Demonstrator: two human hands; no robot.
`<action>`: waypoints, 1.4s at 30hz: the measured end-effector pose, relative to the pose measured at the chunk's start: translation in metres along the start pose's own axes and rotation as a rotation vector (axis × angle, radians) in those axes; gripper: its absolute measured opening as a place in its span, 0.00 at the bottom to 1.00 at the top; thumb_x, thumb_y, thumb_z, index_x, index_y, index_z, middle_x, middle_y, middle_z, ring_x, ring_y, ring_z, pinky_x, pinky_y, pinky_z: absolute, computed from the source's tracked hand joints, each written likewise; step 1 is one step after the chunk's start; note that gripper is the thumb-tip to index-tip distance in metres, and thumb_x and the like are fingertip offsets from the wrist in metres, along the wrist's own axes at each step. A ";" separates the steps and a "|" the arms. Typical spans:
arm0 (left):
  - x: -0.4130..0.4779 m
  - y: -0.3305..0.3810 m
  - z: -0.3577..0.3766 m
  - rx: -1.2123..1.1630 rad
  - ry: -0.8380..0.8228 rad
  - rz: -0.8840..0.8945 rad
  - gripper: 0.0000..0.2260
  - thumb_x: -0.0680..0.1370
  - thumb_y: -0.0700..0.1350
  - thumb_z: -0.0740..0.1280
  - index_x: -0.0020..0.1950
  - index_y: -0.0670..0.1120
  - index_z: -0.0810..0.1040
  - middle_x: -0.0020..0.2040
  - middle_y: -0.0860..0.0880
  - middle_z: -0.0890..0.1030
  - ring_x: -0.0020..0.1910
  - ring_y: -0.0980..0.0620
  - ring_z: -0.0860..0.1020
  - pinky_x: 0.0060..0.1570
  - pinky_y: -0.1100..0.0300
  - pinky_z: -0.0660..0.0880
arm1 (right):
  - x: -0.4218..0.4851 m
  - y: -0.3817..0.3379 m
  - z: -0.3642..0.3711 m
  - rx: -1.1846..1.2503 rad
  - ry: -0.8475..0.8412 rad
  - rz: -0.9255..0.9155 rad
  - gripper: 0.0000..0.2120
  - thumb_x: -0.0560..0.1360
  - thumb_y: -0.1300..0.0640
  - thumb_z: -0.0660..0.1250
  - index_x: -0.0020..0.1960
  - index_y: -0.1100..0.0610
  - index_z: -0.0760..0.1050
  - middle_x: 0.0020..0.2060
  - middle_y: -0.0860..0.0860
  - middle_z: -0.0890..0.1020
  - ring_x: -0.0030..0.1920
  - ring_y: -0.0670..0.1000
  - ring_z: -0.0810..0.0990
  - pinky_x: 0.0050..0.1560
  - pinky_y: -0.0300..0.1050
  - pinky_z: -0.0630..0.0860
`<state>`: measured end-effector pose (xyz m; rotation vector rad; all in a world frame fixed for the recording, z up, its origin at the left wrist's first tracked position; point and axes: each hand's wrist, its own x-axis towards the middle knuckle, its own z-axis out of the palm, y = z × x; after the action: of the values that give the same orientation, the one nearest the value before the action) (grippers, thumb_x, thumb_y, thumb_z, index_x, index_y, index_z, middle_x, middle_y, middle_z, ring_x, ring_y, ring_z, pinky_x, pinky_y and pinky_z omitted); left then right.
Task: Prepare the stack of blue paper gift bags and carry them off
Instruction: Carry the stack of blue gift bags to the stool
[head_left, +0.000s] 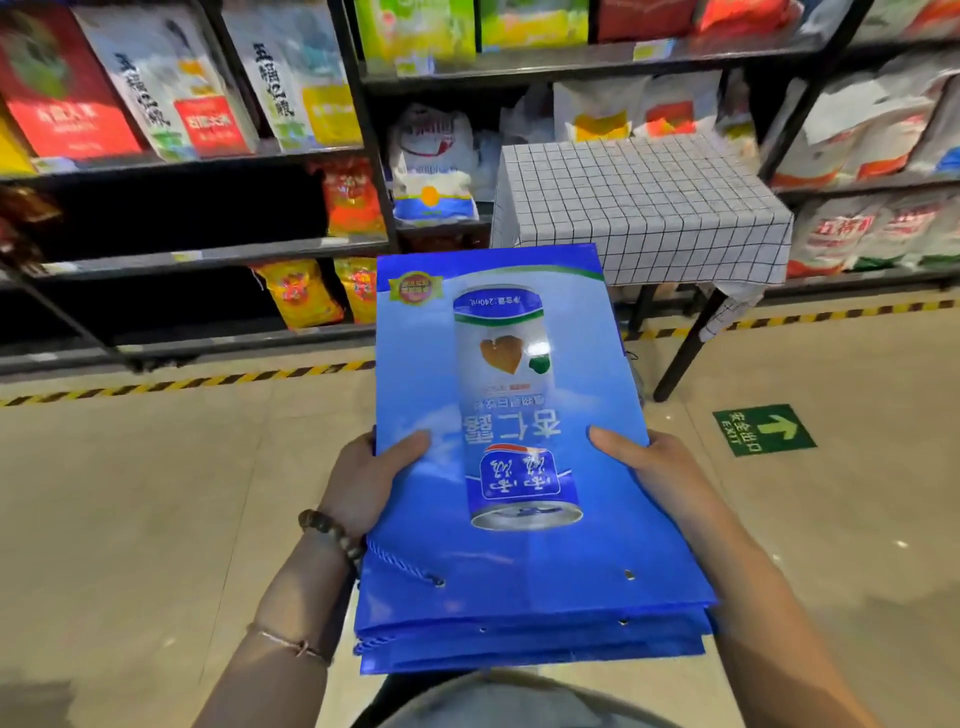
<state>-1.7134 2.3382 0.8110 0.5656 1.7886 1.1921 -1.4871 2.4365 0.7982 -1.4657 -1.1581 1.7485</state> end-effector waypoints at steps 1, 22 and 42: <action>0.026 0.008 0.000 0.020 -0.006 0.006 0.08 0.75 0.44 0.67 0.52 0.41 0.79 0.46 0.44 0.82 0.37 0.52 0.81 0.34 0.64 0.77 | 0.021 -0.006 0.006 0.013 0.008 0.004 0.05 0.71 0.58 0.71 0.46 0.59 0.80 0.38 0.53 0.85 0.31 0.48 0.83 0.33 0.42 0.80; 0.411 0.172 0.012 0.009 -0.347 0.057 0.07 0.72 0.38 0.70 0.49 0.40 0.79 0.42 0.48 0.82 0.30 0.59 0.81 0.31 0.67 0.77 | 0.293 -0.176 0.113 0.025 0.315 0.005 0.05 0.73 0.57 0.69 0.41 0.58 0.76 0.22 0.46 0.81 0.22 0.44 0.79 0.19 0.32 0.69; 0.558 0.212 0.178 -0.057 -0.218 0.029 0.05 0.73 0.33 0.68 0.47 0.40 0.78 0.30 0.57 0.82 0.26 0.64 0.78 0.27 0.71 0.74 | 0.521 -0.243 -0.012 -0.220 0.192 0.079 0.08 0.71 0.51 0.69 0.44 0.56 0.78 0.36 0.51 0.84 0.31 0.47 0.83 0.30 0.38 0.77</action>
<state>-1.8616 2.9397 0.7405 0.6638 1.5623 1.1505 -1.6215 2.9948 0.7677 -1.7893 -1.2352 1.5288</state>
